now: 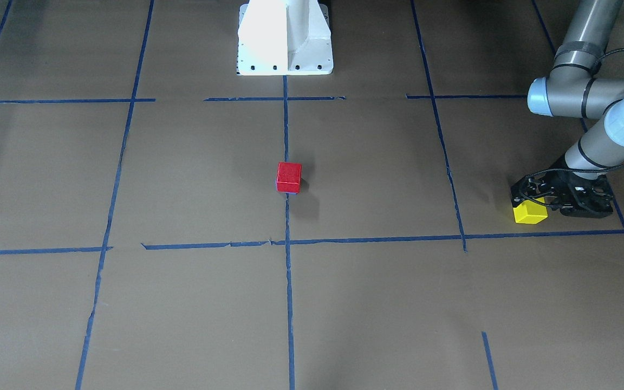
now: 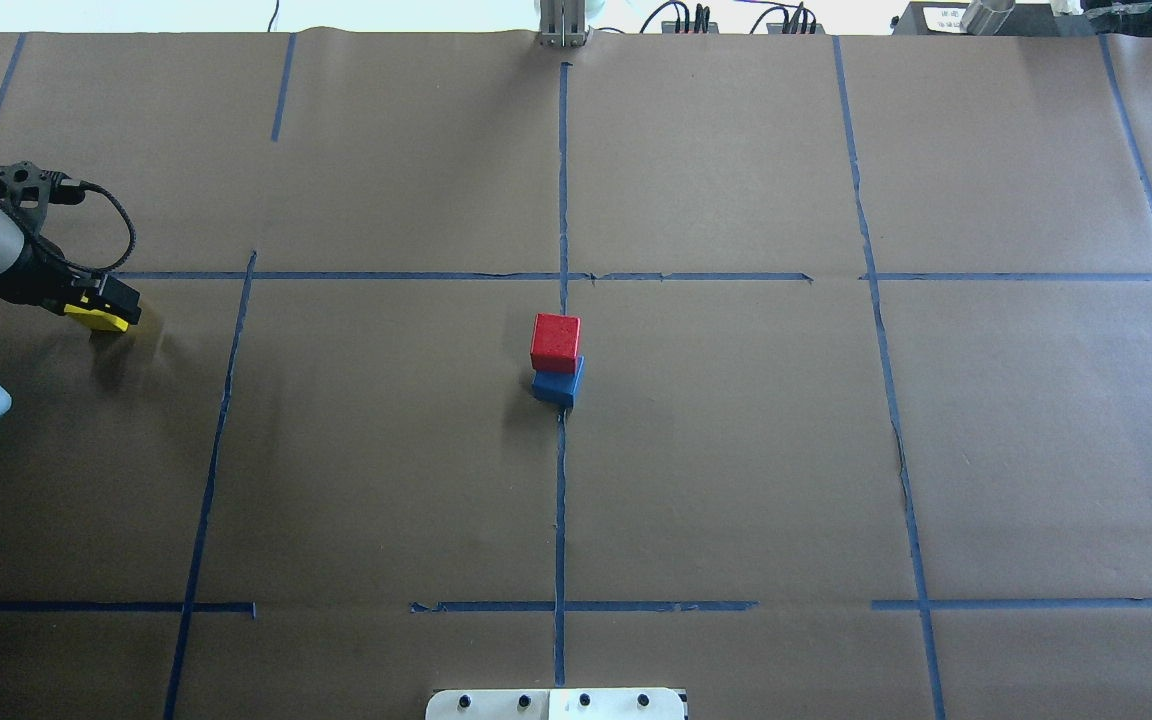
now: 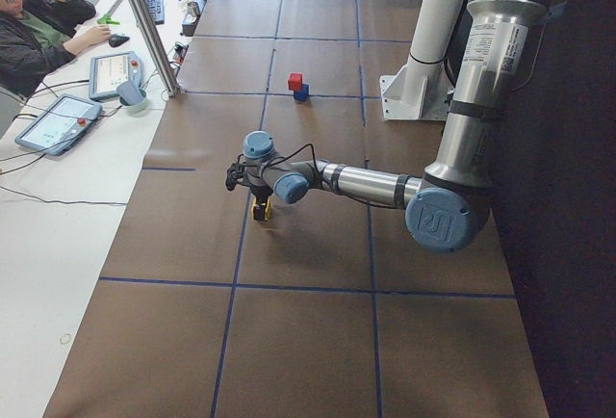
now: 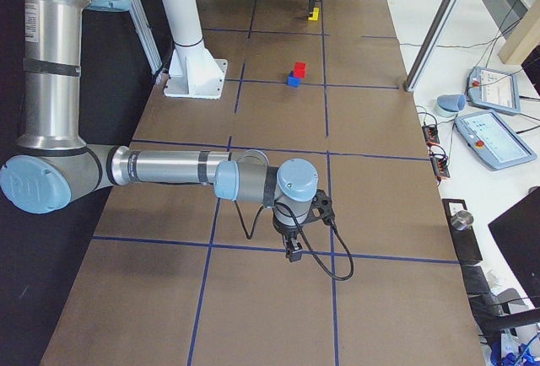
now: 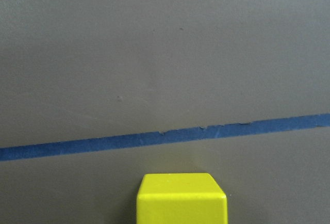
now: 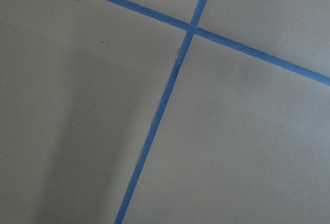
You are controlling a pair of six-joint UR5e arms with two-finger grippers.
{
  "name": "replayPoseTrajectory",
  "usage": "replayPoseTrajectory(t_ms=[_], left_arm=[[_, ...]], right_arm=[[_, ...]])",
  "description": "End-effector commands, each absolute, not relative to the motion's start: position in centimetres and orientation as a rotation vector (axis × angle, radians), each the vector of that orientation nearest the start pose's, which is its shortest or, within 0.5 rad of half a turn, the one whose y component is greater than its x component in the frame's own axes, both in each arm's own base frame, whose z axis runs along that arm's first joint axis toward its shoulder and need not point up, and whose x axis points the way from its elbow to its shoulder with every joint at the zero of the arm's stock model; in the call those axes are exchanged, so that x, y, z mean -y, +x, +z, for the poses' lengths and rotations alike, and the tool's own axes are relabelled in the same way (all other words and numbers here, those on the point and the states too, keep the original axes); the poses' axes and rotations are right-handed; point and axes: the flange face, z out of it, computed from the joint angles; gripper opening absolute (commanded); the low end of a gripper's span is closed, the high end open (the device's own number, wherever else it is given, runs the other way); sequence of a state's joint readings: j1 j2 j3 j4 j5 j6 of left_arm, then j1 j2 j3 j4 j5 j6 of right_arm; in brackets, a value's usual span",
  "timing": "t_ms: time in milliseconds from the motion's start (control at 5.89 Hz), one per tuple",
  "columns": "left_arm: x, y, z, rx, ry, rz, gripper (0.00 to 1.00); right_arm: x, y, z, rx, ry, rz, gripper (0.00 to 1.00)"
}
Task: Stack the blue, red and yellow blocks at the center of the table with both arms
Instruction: 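Lower the left gripper and grasp the yellow block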
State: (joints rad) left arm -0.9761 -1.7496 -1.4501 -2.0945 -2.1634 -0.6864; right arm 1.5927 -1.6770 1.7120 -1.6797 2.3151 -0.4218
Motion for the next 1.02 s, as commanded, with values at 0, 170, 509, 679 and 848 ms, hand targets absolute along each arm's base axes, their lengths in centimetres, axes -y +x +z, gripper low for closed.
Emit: replayPoseTrajectory(t_ms=[0, 170, 509, 679, 848], left_arm=[[53.8, 27.7, 57.0, -0.795, 0.103, 0.092, 0.51], [53.8, 27.7, 56.8, -0.796, 0.104, 0.093, 0.14], [54.9, 27.8, 53.8, -0.808, 0.12, 0.089, 0.04], [56.6, 28.8, 47.7, -0.807, 0.114, 0.071, 0.04], [58.3, 30.4, 39.1, -0.817, 0.135, 0.052, 0.04]], right_arm=[[43.9, 7.6, 65.2, 0.745, 0.095, -0.352, 1.0], [43.9, 7.5, 65.2, 0.746, 0.096, -0.354, 1.0], [43.9, 7.5, 65.2, 0.746, 0.096, -0.354, 1.0], [43.9, 7.6, 65.2, 0.746, 0.096, -0.353, 1.0], [43.9, 7.6, 65.1, 0.746, 0.097, -0.352, 1.0]])
